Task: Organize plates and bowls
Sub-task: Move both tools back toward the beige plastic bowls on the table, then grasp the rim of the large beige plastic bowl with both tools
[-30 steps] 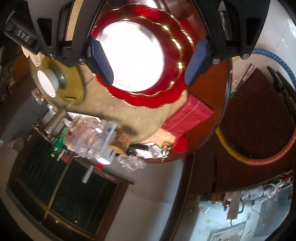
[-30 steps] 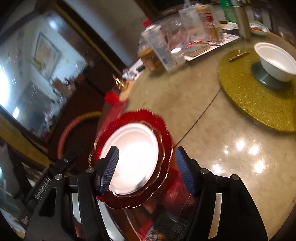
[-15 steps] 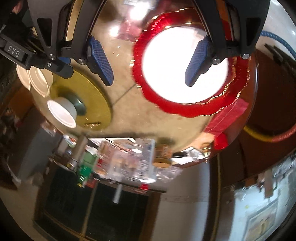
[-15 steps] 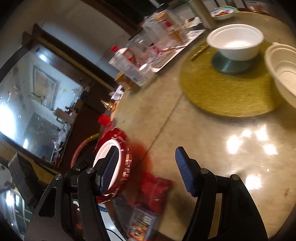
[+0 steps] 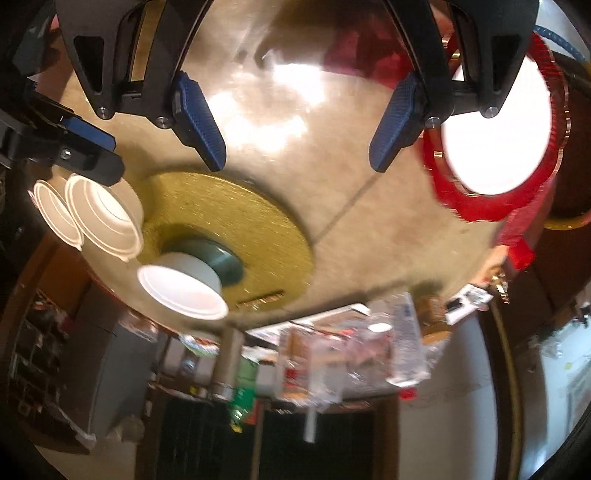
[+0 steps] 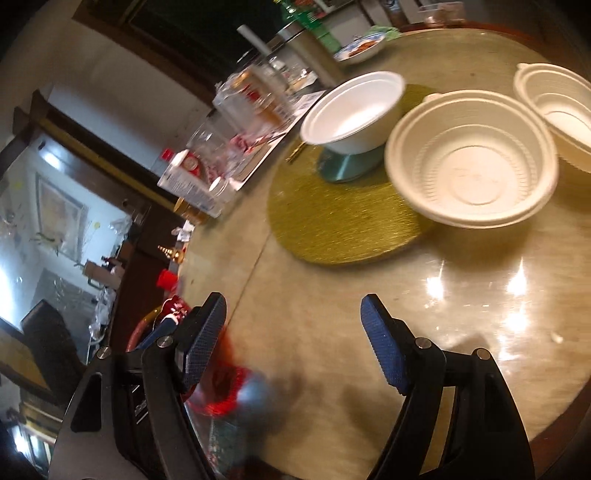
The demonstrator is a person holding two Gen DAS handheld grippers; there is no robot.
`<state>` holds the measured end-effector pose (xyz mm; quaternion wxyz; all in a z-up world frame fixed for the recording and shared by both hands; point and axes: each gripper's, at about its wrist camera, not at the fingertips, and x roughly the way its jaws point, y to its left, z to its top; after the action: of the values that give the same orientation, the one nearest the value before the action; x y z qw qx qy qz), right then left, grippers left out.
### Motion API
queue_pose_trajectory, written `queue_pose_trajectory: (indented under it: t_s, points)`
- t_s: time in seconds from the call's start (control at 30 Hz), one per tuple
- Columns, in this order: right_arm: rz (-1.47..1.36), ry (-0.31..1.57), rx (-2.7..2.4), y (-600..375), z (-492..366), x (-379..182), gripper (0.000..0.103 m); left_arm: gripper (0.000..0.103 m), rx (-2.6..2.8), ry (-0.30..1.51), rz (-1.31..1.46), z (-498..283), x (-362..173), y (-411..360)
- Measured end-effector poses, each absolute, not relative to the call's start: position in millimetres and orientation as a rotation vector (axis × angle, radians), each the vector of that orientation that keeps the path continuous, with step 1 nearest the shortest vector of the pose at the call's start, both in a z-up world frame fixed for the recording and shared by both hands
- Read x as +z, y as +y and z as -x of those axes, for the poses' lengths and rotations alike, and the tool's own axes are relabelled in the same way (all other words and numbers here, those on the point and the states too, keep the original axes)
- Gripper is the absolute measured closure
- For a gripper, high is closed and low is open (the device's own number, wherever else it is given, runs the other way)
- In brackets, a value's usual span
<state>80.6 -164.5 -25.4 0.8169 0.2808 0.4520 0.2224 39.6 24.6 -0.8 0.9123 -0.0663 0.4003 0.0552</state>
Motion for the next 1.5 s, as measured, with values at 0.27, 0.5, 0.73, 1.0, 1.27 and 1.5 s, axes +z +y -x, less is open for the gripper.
queue_pose_trajectory:
  t_s: [0.27, 0.5, 0.73, 1.0, 1.27, 1.5]
  points:
    - [-0.675, 0.931, 0.417, -219.4, -70.2, -20.5, 0.026, 0.023, -0.032, 0.912, 0.167, -71.4, -7.6, -17.6]
    - [-0.830, 0.919, 0.311, -278.0, -70.9, -28.8, 0.026, 0.023, -0.114, 0.953, 0.196, -106.1, -9.4, -54.2]
    - [-0.975, 0.902, 0.255, -314.0, -84.2, -42.9, 0.026, 0.023, -0.137, 0.981, 0.215, -138.7, -22.4, -81.9]
    - [-1.001, 0.906, 0.189, -321.8, -108.4, -55.0, 0.026, 0.023, -0.137, 1.011, 0.202, -158.8, -34.6, -102.5]
    - [-0.949, 0.937, 0.122, -323.3, -128.6, -62.9, 0.036, 0.024, -0.116, 1.023, 0.177, -173.1, -43.1, -111.9]
    - [-0.904, 0.976, 0.083, -324.0, -136.4, -70.5, 0.077, 0.046, -0.085, 1.026, 0.125, -178.3, -51.3, -116.0]
